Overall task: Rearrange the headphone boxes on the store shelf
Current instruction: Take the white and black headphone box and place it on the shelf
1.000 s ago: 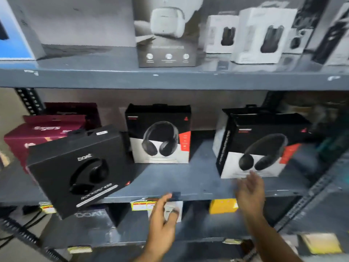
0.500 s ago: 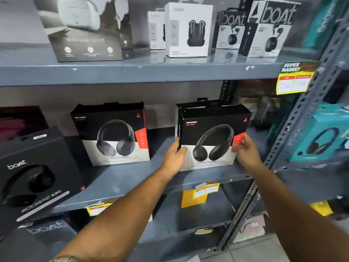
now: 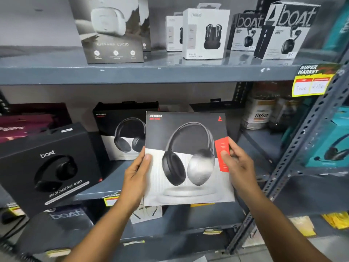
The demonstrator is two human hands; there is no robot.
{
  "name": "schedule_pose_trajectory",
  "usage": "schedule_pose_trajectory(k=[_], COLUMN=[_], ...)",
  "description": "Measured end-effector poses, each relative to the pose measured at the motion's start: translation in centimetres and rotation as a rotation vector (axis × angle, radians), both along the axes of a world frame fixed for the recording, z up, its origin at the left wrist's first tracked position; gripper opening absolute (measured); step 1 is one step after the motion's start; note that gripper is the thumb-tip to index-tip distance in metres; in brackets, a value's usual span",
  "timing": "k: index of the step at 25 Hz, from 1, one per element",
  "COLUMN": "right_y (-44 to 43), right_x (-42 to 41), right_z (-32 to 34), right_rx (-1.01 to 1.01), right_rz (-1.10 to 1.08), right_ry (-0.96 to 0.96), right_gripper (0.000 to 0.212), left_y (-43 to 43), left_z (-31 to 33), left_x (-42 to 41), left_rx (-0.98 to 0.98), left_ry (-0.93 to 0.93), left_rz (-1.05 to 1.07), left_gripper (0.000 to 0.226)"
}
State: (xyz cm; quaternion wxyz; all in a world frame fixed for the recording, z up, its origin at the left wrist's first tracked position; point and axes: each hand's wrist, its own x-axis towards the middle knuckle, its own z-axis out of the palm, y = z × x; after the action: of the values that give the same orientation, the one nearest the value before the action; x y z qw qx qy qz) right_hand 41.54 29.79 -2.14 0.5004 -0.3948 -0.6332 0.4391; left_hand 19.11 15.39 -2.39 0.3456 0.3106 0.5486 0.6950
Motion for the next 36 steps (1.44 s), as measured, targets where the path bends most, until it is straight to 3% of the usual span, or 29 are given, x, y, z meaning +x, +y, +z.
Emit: schedule_pose_trajectory(k=[4, 7, 11, 13, 21, 25, 29, 32, 34, 36], right_y=[-1.3, -2.0, -2.8, -2.9, -2.4, -2.0, -3.0, -5.4, -7.4, -9.1], right_x=[-2.5, -4.4, -6.9, -8.5, -13.0, -18.2, -18.8, -19.3, -20.2, -21.6], right_z=[0.8, 0.2, -1.0, -1.5, -4.5, -4.0, -3.9, -4.5, -5.7, -6.6], right_rx=[0.022, 0.044, 0.143, 0.176, 0.033, 0.096, 0.117, 0.260, 0.352, 0.334], right_rz=[0.111, 0.132, 0.039, 0.047, 0.096, 0.137, 0.081, -0.087, 0.010, 0.268], right_ry=[0.034, 0.039, -0.107, -0.175, -0.234, -0.268, -0.323, -0.257, -0.284, -0.320], right_gripper=[0.042, 0.045, 0.055, 0.065, 0.092, 0.097, 0.091, 0.068, 0.051, 0.043], left_y=[-2.4, -3.4, -3.1, -2.6, -0.2, 0.5, 0.5, -3.2, -7.8, -12.1], left_z=[1.9, 2.2, 0.0, -0.5, 0.0, -1.8, -3.4, -7.0, -9.9, -11.9], left_x=[-2.2, -3.8, -6.8, -7.4, -5.9, -11.4, -9.8, -8.3, -8.1, -8.9], left_rx=[0.001, -0.047, -0.207, -0.187, -0.206, -0.313, -0.343, -0.298, -0.283, -0.294], left_ry=[-0.024, 0.021, 0.263, 0.257, 0.103, 0.101, 0.250, 0.362, 0.373, 0.268], left_rz=[0.048, 0.099, 0.196, 0.228, 0.200, 0.227, 0.194, 0.144, 0.163, 0.260], left_gripper=[0.039, 0.040, 0.040, 0.037, 0.079, 0.090, 0.088, 0.085, 0.071, 0.062])
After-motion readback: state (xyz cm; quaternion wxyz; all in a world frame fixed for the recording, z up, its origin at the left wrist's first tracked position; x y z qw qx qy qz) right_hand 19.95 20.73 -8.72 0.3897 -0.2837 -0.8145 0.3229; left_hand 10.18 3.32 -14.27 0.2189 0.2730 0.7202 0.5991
